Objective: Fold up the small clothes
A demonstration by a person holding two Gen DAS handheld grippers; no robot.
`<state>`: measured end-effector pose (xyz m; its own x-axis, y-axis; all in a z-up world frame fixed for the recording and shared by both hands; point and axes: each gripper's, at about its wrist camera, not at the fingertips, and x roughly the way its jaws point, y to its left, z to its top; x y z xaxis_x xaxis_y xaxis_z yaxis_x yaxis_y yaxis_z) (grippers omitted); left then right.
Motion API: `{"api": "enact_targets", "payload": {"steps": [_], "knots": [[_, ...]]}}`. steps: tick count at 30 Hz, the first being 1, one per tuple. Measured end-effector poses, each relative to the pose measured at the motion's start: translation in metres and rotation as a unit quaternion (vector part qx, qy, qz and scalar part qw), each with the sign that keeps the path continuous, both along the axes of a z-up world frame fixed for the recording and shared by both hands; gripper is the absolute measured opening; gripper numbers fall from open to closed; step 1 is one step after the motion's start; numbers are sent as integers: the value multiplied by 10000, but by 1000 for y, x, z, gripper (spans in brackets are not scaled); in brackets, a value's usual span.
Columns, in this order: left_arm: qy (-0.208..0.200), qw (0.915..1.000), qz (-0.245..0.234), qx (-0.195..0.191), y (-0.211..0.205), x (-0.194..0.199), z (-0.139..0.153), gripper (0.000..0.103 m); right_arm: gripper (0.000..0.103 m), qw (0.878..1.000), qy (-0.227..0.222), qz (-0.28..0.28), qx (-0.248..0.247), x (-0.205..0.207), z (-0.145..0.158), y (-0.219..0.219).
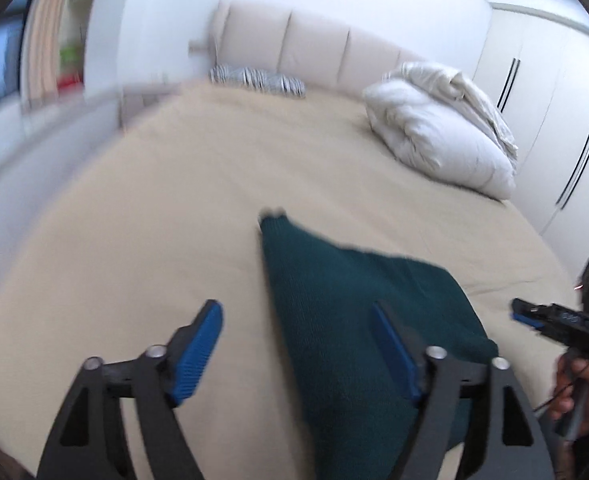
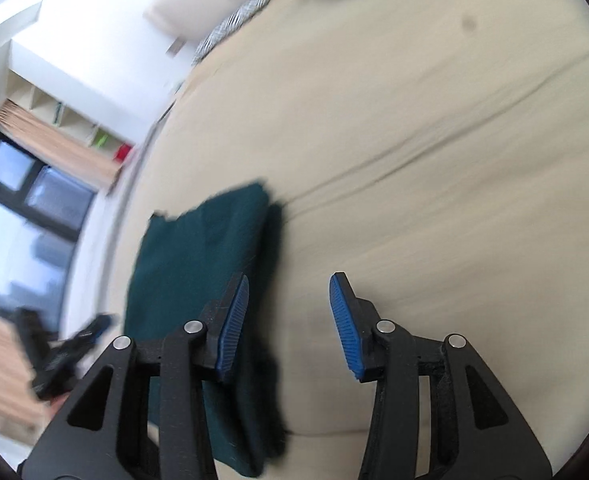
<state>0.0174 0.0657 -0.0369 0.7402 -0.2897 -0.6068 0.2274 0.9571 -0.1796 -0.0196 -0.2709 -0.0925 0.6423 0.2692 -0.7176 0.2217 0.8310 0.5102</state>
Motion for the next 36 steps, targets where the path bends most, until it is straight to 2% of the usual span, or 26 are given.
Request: {"api": "enact_targets", "payload": {"steps": [1, 2, 3, 5, 6, 7, 8, 11, 12, 14, 17, 20, 21, 22, 24, 26, 28, 32, 36], "knots": [[-310, 9993, 93, 164, -2, -10, 9, 103, 42, 9989, -189, -19, -421, -8, 15, 7], [-714, 9967, 233, 312, -5, -25, 21, 103, 42, 9973, -292, -8, -675, -14, 24, 8], [-910, 9949, 268, 348, -6, -32, 27, 103, 42, 9940, -423, 0, -1004, -19, 36, 14], [-1220, 9911, 325, 415, -9, -45, 40, 103, 51, 9817, -671, -32, -1784, -32, 58, 23], [-1401, 9878, 452, 508, -10, -52, 46, 103, 70, 9747, -795, -68, -2087, -37, 69, 31], [-1560, 9838, 590, 651, -12, -58, 54, 103, 85, 9671, -956, -130, -2353, -44, 79, 29], [-1622, 9817, 666, 747, -11, -62, 58, 103, 89, 9568, -1227, -231, -2626, -52, 93, 38], [-1937, 9677, 1110, 1168, -13, -79, 78, 103, 102, 9224, -2113, -574, -3181, -80, 127, 60], [-1950, 9653, 1209, 1249, -13, -81, 83, 103, 103, 9106, -2433, -763, -3254, -92, 139, 65], [-1887, 9681, 1141, 1193, -11, -82, 93, 103, 103, 9019, -2799, -901, -3164, -106, 161, 68], [-1585, 9765, 1159, 891, -10, -80, 101, 103, 103, 9015, -2857, -1102, -3059, -117, 186, 66], [-1125, 9818, 1253, 877, -9, -75, 95, 103, 103, 8981, -2803, -1240, -3155, -123, 202, 69], [-1005, 9828, 1256, 906, -10, -74, 91, 103, 103, 9003, -2775, -1177, -3141, -124, 205, 70], [-858, 9843, 1230, 933, -12, -73, 86, 103, 103, 9056, -2673, -1104, -3103, -130, 205, 77], [-533, 9881, 1102, 934, -18, -70, 72, 103, 103, 9276, -2235, -831, -2875, -130, 202, 79], [-215, 9896, 1000, 1015, -26, -69, 55, 103, 103, 9546, -1656, -517, -2420, -118, 190, 78], [31, 9901, 872, 1102, -33, -69, 40, 103, 103, 9671, -1302, -387, -2150, -112, 172, 81], [450, 9883, 691, 1286, -45, -71, 11, 103, 103, 9703, -773, -226, -2279, -100, 133, 94], [845, 9877, 659, 1137, -41, -68, -9, 103, 103, 9709, -132, 22, -2393, -82, 89, 100]]}}
